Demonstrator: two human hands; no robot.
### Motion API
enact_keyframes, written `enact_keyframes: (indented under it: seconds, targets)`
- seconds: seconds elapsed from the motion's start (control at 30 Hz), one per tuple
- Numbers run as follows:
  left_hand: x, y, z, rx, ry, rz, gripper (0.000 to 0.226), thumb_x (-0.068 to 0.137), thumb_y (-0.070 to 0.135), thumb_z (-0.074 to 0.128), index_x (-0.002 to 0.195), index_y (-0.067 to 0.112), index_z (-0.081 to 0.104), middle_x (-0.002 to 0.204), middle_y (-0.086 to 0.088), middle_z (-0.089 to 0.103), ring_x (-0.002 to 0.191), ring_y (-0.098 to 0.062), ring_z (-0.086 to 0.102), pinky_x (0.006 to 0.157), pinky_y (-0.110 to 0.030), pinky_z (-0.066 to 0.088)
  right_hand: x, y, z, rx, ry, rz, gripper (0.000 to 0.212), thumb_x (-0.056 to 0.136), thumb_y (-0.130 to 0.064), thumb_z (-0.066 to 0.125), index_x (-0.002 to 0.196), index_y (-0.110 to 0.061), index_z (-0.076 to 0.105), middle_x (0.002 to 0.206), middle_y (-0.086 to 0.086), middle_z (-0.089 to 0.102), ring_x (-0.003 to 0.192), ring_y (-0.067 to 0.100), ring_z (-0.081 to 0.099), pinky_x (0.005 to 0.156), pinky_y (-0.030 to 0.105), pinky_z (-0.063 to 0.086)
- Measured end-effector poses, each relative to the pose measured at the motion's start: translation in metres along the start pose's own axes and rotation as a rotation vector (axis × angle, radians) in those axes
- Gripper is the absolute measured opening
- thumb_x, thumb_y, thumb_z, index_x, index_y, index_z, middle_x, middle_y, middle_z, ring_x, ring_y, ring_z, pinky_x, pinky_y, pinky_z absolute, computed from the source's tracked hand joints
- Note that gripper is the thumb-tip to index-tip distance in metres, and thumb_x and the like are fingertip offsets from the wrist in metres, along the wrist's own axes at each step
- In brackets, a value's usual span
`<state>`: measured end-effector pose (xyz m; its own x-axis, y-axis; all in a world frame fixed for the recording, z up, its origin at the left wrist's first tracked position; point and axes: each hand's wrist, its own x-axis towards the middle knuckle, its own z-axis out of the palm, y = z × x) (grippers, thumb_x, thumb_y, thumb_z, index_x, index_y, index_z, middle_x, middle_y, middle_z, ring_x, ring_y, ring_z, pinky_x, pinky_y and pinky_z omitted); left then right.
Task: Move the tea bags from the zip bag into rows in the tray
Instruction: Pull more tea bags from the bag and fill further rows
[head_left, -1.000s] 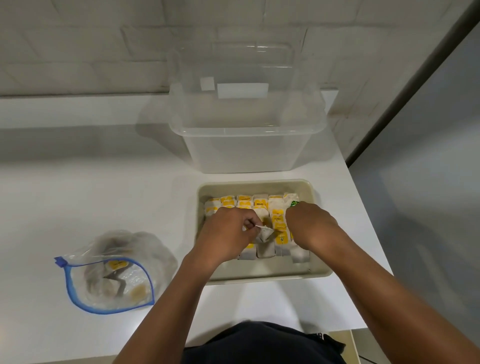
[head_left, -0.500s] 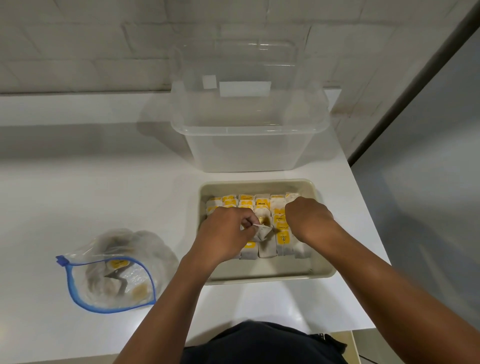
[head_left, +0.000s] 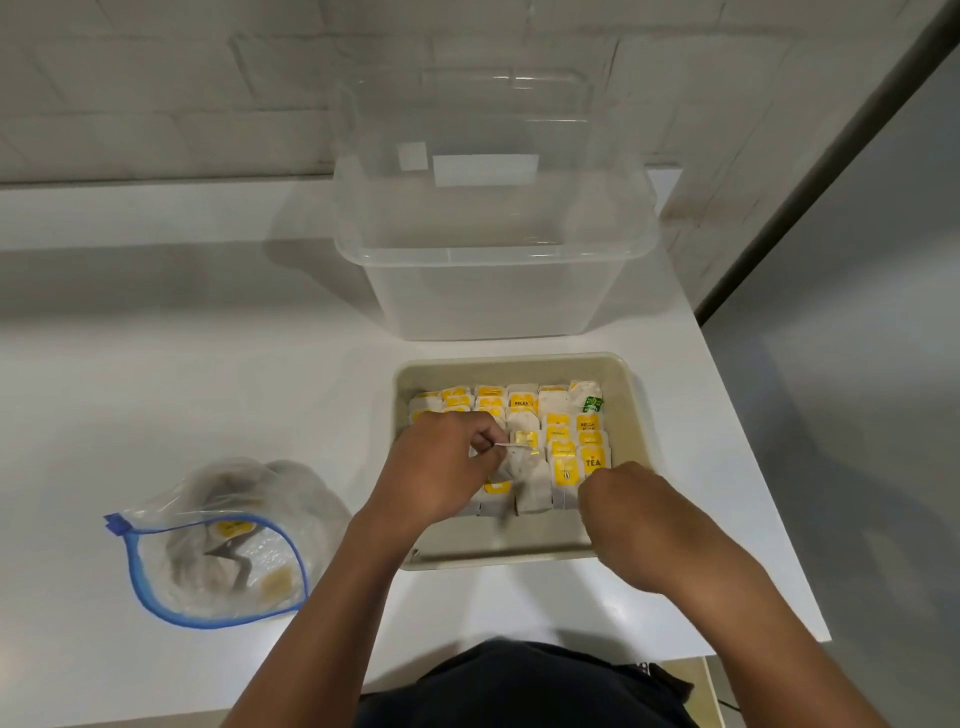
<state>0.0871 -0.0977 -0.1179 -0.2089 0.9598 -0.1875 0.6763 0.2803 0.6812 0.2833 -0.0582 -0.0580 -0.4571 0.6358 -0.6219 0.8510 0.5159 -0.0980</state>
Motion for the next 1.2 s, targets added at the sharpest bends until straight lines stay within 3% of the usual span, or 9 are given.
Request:
enact_keyframes:
  seconds: [0.07, 0.13, 0.23, 0.47, 0.87, 1.03, 1.2]
  targets:
    - [0.0, 0.0, 0.0, 0.002, 0.003, 0.006, 0.008, 0.09, 0.03, 0.069, 0.085, 0.036, 0.071, 0.084, 0.019, 0.07, 0.058, 0.014, 0.052, 0.061, -0.021, 0.04, -0.006, 0.003, 0.004, 0.026, 0.061, 0.041, 0.018, 0.092, -0.006, 0.043, 0.097, -0.017, 0.057, 0.093, 0.004, 0.049, 0.083, 0.027, 0.053, 0.071, 0.029, 0.045]
    - [0.0, 0.0, 0.0, 0.007, -0.002, 0.002, 0.008, 0.09, 0.03, 0.07, 0.084, 0.037, 0.071, 0.083, 0.02, 0.07, 0.059, 0.012, 0.053, 0.065, -0.022, 0.045, -0.007, 0.005, 0.004, 0.003, 0.073, 0.094, 0.03, 0.094, -0.008, 0.044, 0.118, -0.016, 0.058, 0.108, 0.005, 0.056, 0.095, 0.029, 0.06, 0.077, 0.032, 0.047]
    - [0.001, 0.001, 0.001, 0.02, -0.02, -0.011, 0.008, 0.09, 0.033, 0.069, 0.084, 0.039, 0.071, 0.084, 0.021, 0.069, 0.061, 0.011, 0.054, 0.067, -0.022, 0.047, 0.0, 0.007, 0.005, -0.078, 0.055, 0.117, 0.036, 0.093, -0.009, 0.047, 0.127, -0.017, 0.057, 0.12, 0.005, 0.06, 0.109, 0.029, 0.061, 0.081, 0.033, 0.047]
    - [0.001, 0.0, 0.004, 0.049, -0.012, -0.006, 0.006, 0.09, 0.034, 0.067, 0.09, 0.037, 0.073, 0.085, 0.021, 0.07, 0.084, 0.001, 0.062, 0.076, -0.023, 0.051, 0.016, 0.006, 0.003, -0.197, -0.01, 0.112, 0.03, 0.093, -0.013, 0.051, 0.121, -0.015, 0.059, 0.116, 0.003, 0.063, 0.106, 0.026, 0.063, 0.073, 0.03, 0.042]
    - [0.0, 0.002, -0.003, 0.006, -0.006, 0.0, 0.006, 0.09, 0.033, 0.068, 0.088, 0.037, 0.072, 0.088, 0.02, 0.071, 0.062, 0.013, 0.053, 0.067, -0.021, 0.046, 0.017, -0.002, 0.002, -0.24, -0.026, 0.092, 0.03, 0.095, -0.02, 0.047, 0.121, -0.02, 0.061, 0.121, 0.001, 0.062, 0.111, 0.026, 0.062, 0.079, 0.03, 0.043]
    - [-0.003, 0.003, -0.006, -0.007, -0.006, 0.008, 0.006, 0.091, 0.033, 0.068, 0.09, 0.035, 0.073, 0.088, 0.019, 0.072, 0.068, 0.009, 0.056, 0.072, -0.022, 0.048, 0.019, 0.0, 0.005, -0.221, -0.051, 0.103, 0.028, 0.094, -0.022, 0.046, 0.117, -0.021, 0.063, 0.118, 0.001, 0.063, 0.109, 0.025, 0.062, 0.075, 0.029, 0.042]
    - [-0.007, 0.004, -0.009, -0.016, -0.003, 0.016, 0.006, 0.091, 0.034, 0.068, 0.091, 0.037, 0.074, 0.083, 0.022, 0.069, 0.073, 0.012, 0.058, 0.068, -0.017, 0.043, 0.022, -0.002, 0.002, -0.211, -0.05, 0.116, 0.027, 0.094, -0.024, 0.047, 0.117, -0.021, 0.062, 0.12, 0.0, 0.062, 0.112, 0.025, 0.06, 0.078, 0.029, 0.041]
